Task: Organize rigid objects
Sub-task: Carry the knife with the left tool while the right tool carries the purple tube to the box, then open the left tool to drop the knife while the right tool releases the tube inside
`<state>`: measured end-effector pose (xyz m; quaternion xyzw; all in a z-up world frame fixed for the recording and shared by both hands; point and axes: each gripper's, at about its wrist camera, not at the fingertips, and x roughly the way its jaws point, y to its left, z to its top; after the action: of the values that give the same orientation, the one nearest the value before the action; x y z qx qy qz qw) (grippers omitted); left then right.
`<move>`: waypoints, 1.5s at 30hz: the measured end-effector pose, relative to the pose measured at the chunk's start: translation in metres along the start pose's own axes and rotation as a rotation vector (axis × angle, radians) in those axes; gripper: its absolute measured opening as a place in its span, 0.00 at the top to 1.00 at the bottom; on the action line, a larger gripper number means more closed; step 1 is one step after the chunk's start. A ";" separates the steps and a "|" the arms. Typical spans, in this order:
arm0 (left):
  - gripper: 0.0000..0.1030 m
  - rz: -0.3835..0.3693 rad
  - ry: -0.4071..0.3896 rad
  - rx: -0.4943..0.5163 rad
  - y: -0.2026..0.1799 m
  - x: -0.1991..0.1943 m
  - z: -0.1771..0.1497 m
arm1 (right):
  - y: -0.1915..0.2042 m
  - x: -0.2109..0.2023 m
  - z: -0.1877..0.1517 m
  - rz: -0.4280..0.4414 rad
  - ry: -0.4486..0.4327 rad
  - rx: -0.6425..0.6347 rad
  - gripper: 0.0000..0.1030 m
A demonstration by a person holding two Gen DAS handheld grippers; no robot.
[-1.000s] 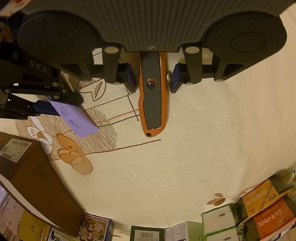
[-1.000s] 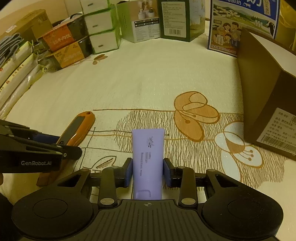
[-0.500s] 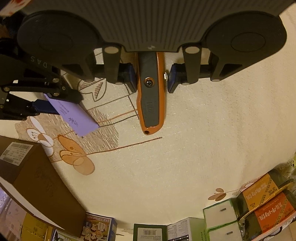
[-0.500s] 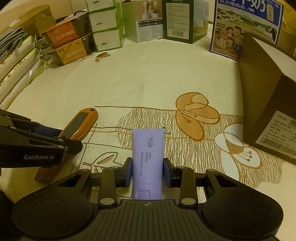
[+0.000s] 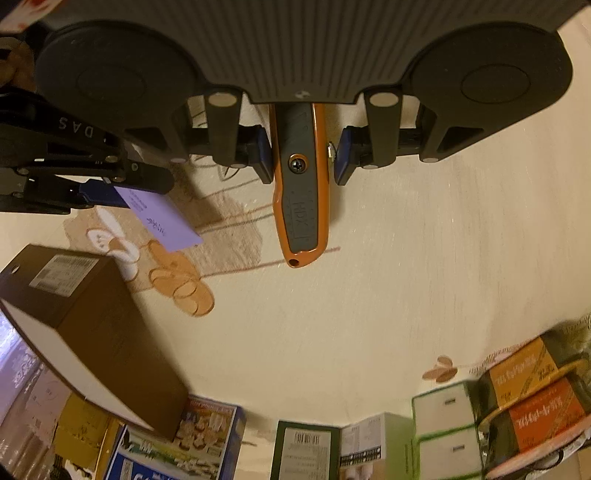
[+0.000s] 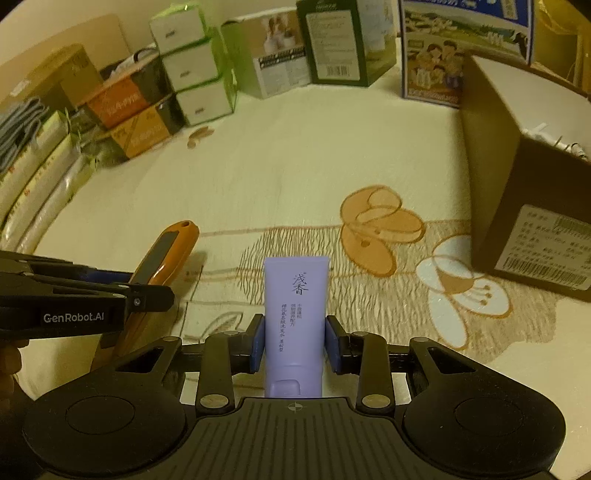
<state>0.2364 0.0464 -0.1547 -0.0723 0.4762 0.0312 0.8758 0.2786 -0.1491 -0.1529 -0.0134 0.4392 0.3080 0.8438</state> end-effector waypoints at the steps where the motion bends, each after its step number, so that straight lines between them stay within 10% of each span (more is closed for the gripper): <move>1: 0.71 -0.003 -0.008 0.002 -0.002 -0.003 0.002 | -0.001 -0.004 0.003 0.000 -0.012 0.006 0.70; 45: 0.71 -0.264 -0.181 0.242 -0.197 -0.005 0.162 | -0.164 -0.117 0.097 -0.208 -0.284 0.218 0.70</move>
<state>0.3928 -0.1230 -0.0442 -0.0254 0.3824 -0.1347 0.9138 0.3874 -0.3132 -0.0465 0.0762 0.3426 0.1689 0.9210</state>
